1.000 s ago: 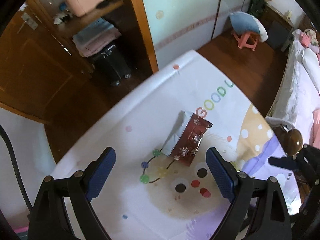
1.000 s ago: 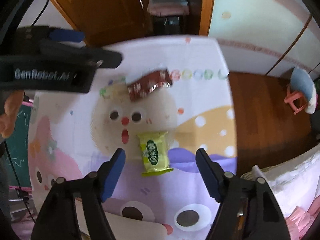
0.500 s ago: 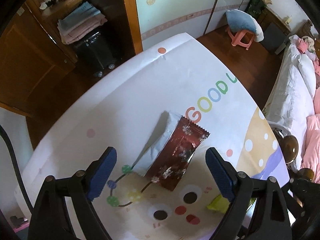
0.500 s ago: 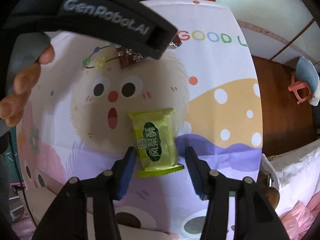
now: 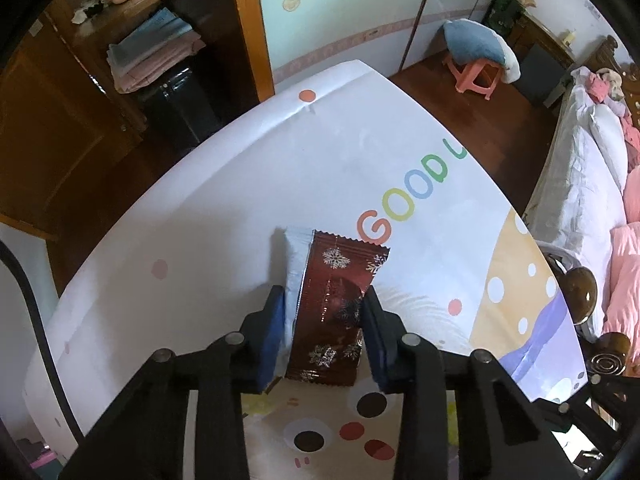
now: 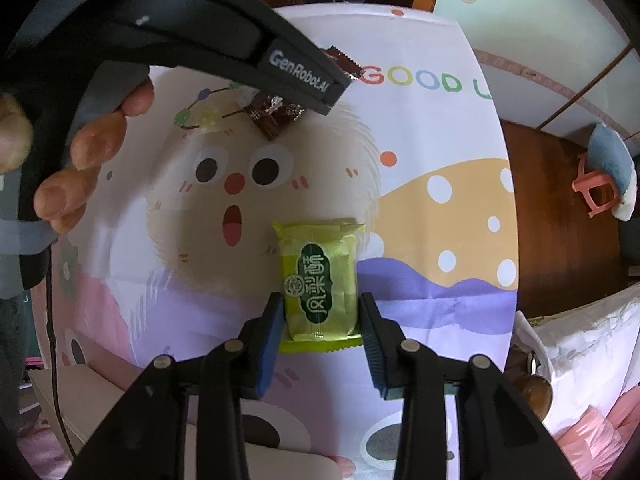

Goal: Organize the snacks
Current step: 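Grasp the brown snowflake packet with the left gripper while the right grasps the green pack, then carry both packs over the tray and open both grippers to drop them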

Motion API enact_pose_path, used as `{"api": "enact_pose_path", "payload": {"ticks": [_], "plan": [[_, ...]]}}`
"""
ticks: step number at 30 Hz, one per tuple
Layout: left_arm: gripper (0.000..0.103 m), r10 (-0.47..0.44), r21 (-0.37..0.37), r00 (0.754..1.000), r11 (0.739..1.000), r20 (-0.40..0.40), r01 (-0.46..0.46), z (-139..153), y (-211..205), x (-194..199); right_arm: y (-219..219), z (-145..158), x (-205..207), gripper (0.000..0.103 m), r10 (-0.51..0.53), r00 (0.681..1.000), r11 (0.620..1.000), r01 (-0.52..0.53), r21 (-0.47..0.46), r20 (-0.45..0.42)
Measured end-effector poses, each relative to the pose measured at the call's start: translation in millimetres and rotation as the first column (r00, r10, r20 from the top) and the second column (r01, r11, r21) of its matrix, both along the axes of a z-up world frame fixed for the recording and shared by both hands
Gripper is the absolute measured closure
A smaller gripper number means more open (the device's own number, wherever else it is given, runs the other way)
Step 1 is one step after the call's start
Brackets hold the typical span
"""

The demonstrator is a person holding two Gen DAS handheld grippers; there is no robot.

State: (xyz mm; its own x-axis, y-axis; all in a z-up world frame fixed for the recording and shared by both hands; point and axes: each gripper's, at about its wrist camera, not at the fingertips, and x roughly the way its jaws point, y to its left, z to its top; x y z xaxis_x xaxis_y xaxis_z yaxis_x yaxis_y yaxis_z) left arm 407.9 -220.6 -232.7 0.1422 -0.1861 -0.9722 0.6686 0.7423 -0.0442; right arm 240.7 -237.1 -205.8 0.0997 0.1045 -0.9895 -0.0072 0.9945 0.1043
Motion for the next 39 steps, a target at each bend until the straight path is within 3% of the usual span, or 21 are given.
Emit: {"api": "enact_pose_path", "payload": {"ticks": [8, 21, 33, 39], "plan": [[0.070, 0.024, 0.033, 1.000, 0.999, 0.008, -0.025, 13, 14, -11, 7, 34, -7, 0.066, 0.002, 0.996, 1.000, 0.000, -0.017, 0.086], [0.071, 0.117, -0.013, 0.988, 0.993, 0.099, -0.116, 121, 67, -63, 23, 118, -38, 0.066, 0.069, 0.968, 0.998, -0.064, -0.029, 0.242], [0.071, 0.244, -0.084, 0.954, 0.969, 0.173, -0.233, 225, 129, -162, 20, 189, -97, 0.066, 0.109, 0.931, 0.994, -0.110, -0.015, 0.349], [0.071, 0.291, -0.116, 0.940, 0.955, 0.179, -0.273, 251, 153, -219, 16, 211, -133, 0.066, 0.104, 0.921, 0.994, -0.113, 0.002, 0.375]]}}
